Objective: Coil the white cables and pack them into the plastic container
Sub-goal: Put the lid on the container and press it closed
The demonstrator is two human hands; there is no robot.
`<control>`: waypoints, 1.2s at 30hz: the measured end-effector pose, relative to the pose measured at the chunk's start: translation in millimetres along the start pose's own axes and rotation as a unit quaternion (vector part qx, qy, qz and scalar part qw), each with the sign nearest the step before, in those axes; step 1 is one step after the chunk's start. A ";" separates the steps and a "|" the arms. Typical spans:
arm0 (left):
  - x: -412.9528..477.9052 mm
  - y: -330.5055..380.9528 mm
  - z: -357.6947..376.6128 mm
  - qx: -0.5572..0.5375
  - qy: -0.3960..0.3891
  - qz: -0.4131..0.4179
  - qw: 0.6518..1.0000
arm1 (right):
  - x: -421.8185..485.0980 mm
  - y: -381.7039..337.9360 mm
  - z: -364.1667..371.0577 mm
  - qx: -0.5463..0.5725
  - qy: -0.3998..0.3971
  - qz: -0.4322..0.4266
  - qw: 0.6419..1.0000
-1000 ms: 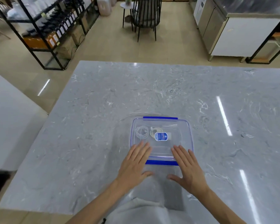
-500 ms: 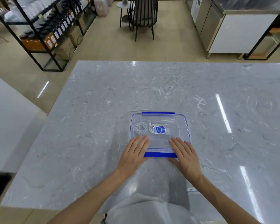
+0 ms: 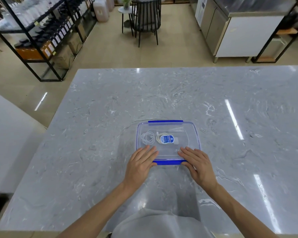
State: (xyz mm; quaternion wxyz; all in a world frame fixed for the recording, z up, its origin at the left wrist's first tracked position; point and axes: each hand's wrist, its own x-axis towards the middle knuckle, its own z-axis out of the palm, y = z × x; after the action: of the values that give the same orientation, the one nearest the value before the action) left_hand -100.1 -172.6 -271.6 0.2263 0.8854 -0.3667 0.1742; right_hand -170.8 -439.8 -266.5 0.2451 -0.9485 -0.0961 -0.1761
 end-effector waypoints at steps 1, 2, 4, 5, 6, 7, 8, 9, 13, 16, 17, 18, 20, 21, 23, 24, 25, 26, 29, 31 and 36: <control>1.1 0.9 -0.3 -0.002 0.006 -0.004 1.000 | 1.9 -3.8 -1.8 0.002 0.003 0.005 1.000; 2.5 2.2 -2.1 -0.004 0.007 -0.007 1.000 | 3.9 -7.9 -4.1 0.004 0.001 0.012 1.000; 6.0 5.0 -8.1 -0.005 0.001 -0.015 1.000 | 9.8 -14.4 -11.1 0.011 -0.010 0.031 0.999; 7.1 8.1 -12.0 -0.008 -0.007 -0.022 1.000 | 13.8 -15.7 -16.7 0.022 -0.016 0.044 0.999; 8.2 13.5 -17.2 -0.011 -0.015 -0.035 0.999 | 20.8 -14.7 -23.5 0.043 -0.022 0.057 0.997; 8.0 22.4 -21.9 -0.014 -0.019 -0.062 0.998 | 29.5 -11.4 -30.2 0.064 -0.030 0.069 0.995; 6.3 34.2 -25.9 -0.018 -0.017 -0.105 0.994 | 40.4 -6.3 -35.5 0.074 -0.035 0.080 0.993; 3.6 48.5 -29.2 -0.031 -0.009 -0.163 0.986 | 52.9 0.2 -39.0 0.075 -0.037 0.088 0.993; -3.0 103.4 -43.5 -0.230 -0.011 -0.432 0.872 | 112.0 25.7 -31.9 0.078 -0.107 0.143 0.981; 19.9 112.2 -49.4 -0.461 -0.090 -0.560 0.682 | 147.4 27.7 -19.4 0.054 -0.203 0.192 0.959; 28.2 109.9 -47.7 -0.508 -0.081 -0.567 0.644 | 150.7 26.3 -18.1 0.051 -0.207 0.209 0.954; 37.3 105.1 -46.1 -0.541 -0.053 -0.567 0.618 | 148.9 23.6 -19.8 0.048 -0.198 0.234 0.951; 56.9 88.3 -42.6 -0.555 -0.005 -0.580 0.597 | 129.9 12.8 -29.4 0.022 -0.176 0.306 0.935; 66.6 75.8 -39.4 -0.548 0.000 -0.584 0.599 | 114.3 3.7 -34.9 0.002 -0.174 0.340 0.924; 88.8 48.3 -33.6 -0.528 -0.019 -0.579 0.622 | 77.6 -24.3 -42.7 -0.004 -0.178 0.391 0.903; 102.0 34.3 -28.8 -0.498 -0.047 -0.573 0.649 | 59.6 -42.1 -43.6 0.018 -0.182 0.408 0.894; 116.0 20.6 -23.4 -0.444 -0.091 -0.562 0.692 | 44.5 -62.0 -42.9 0.052 -0.187 0.417 0.888; 129.9 10.9 -18.1 -0.362 -0.161 -0.539 0.744 | 33.0 -83.0 -42.4 0.096 -0.199 0.422 0.879; 163.4 -5.6 -0.5 -0.087 -0.332 -0.406 0.847 | 29.6 -135.0 -32.7 0.263 -0.268 0.420 0.826; 179.3 -12.0 9.0 -0.011 -0.385 -0.318 0.866 | 41.6 -152.3 -21.4 0.318 -0.303 0.413 0.798; 163.4 -8.0 -7.5 0.064 -0.315 -0.213 0.923 | 50.9 -141.4 -15.5 0.259 -0.125 0.308 0.907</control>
State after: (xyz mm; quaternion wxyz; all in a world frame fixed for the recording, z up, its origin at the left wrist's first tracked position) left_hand 14.2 -256.9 -189.9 0.0741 0.9644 -0.2096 -0.1434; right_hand -166.4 -320.9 -173.5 0.5100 -0.8484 0.1292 0.0596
